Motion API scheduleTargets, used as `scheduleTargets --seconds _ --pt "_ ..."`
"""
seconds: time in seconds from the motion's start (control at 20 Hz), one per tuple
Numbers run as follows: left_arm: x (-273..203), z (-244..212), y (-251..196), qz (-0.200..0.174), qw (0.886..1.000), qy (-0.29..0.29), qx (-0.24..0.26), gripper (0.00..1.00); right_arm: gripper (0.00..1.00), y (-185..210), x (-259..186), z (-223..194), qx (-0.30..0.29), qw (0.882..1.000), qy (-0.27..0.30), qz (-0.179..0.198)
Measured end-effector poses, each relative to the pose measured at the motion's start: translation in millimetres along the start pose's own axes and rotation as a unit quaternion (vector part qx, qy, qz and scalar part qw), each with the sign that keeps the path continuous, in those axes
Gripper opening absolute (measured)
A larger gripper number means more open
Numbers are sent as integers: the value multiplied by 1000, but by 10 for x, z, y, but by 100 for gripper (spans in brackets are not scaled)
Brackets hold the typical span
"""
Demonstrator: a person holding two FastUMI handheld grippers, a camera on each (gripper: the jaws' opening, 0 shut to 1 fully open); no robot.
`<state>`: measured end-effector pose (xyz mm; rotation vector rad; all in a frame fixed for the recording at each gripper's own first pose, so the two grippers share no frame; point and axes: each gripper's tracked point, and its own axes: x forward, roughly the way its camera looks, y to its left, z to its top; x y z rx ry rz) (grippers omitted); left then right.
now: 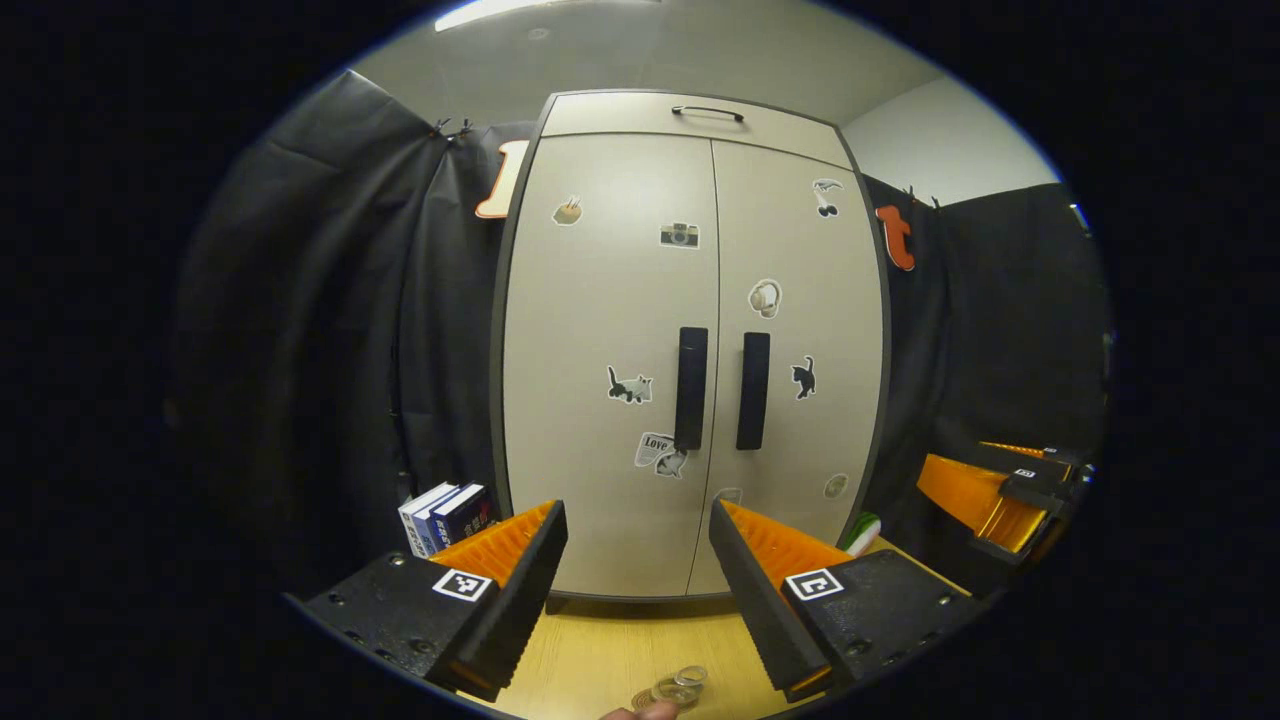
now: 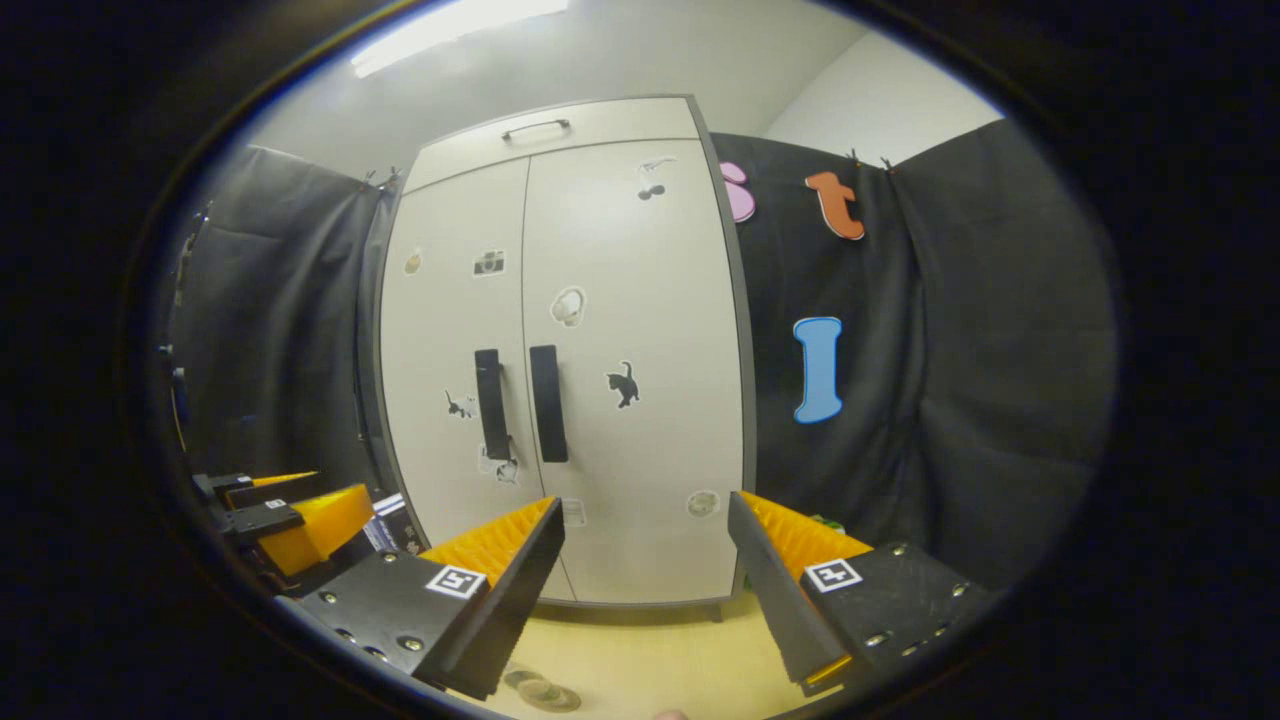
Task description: Grasp the bottle in the cabinet with the left hand and place it on the coaster, then close the right door with the right hand and the left door with the left hand.
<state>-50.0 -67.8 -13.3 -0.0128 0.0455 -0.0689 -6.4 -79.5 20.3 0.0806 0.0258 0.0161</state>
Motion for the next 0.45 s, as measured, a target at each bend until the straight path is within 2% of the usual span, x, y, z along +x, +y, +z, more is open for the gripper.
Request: scheduleTargets --seconds 0.45 --pt "-124 -12 76 0 1000 2 -6 92 100 23 -148 48 -7 1000 -5 -1"
